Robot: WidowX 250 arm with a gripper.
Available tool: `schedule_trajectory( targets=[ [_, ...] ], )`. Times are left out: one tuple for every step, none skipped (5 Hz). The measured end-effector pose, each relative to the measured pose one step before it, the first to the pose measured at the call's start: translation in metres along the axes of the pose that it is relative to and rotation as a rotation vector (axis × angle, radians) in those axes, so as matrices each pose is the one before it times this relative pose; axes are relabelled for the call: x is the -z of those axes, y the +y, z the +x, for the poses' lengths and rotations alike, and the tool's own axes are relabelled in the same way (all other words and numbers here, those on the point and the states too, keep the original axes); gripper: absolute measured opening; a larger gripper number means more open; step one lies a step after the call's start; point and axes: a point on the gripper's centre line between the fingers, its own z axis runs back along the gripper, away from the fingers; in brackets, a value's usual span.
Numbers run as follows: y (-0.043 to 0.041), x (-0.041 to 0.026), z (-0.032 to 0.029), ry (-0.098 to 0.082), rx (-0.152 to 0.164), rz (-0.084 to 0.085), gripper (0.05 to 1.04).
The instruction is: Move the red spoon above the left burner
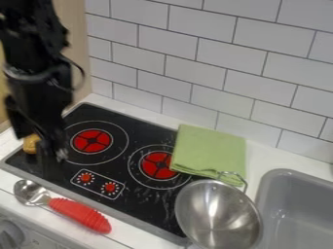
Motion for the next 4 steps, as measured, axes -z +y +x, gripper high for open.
schedule_trajectory(
  targets=[
    [-0.01434,0.00775,0.00414,-0.0821,0.2720,-0.0632,0.999],
    [-0.00782,0.00527,0.00948,-0.0673,0.2406,-0.0408,0.999],
    [-0.00077,0.00427,0.00296,-0.0343,0.2566,-0.0147,0.999],
    [0.00214,0.00304,-0.00264,0.0031,0.2465,0.0026,0.999]
  ],
)
